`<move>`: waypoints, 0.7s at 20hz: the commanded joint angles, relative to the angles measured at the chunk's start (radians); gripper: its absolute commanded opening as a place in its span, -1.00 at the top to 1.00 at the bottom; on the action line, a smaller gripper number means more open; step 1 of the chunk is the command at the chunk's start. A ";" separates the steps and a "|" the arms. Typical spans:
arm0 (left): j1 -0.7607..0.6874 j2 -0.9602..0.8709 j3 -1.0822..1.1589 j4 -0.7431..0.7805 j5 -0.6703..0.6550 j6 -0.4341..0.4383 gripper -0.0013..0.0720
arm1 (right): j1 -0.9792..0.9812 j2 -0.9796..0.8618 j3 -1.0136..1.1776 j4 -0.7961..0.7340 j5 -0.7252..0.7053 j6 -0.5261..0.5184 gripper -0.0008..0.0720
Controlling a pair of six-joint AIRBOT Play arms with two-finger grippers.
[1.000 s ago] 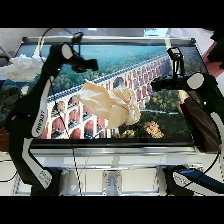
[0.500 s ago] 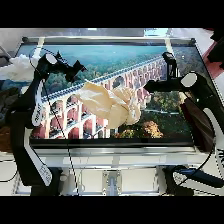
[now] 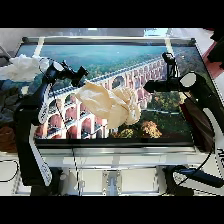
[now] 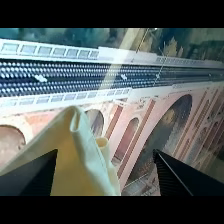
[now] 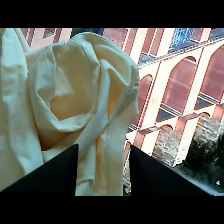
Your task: Fold the shirts.
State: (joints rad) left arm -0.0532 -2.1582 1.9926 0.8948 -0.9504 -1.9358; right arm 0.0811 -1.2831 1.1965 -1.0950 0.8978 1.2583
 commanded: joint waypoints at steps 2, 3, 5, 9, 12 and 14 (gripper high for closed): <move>-0.017 -0.016 0.000 -0.005 0.101 -0.013 -0.47 | 0.001 0.000 0.000 -0.002 -0.019 -0.002 -0.07; -0.025 -0.019 0.000 -0.006 0.103 -0.004 -0.27 | 0.001 0.000 0.000 -0.001 -0.029 -0.002 -0.07; -0.046 -0.024 0.000 -0.010 0.100 0.019 0.21 | 0.001 0.000 0.000 0.000 -0.045 -0.002 -0.07; -0.072 -0.026 0.002 -0.072 0.092 0.130 0.94 | 0.001 -0.001 0.000 0.000 -0.021 0.002 -0.07; -0.057 -0.025 0.040 -0.146 0.074 0.131 0.94 | 0.000 -0.020 -0.030 0.010 0.043 0.076 -0.07; -0.043 -0.012 0.061 -0.150 0.047 0.148 0.94 | 0.000 -0.049 -0.108 0.023 0.065 0.090 -0.07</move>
State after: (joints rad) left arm -0.1066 -2.1796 2.0285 0.7860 -0.8764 -1.8179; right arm 0.0811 -1.3060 1.1515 -1.0859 0.9184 1.3041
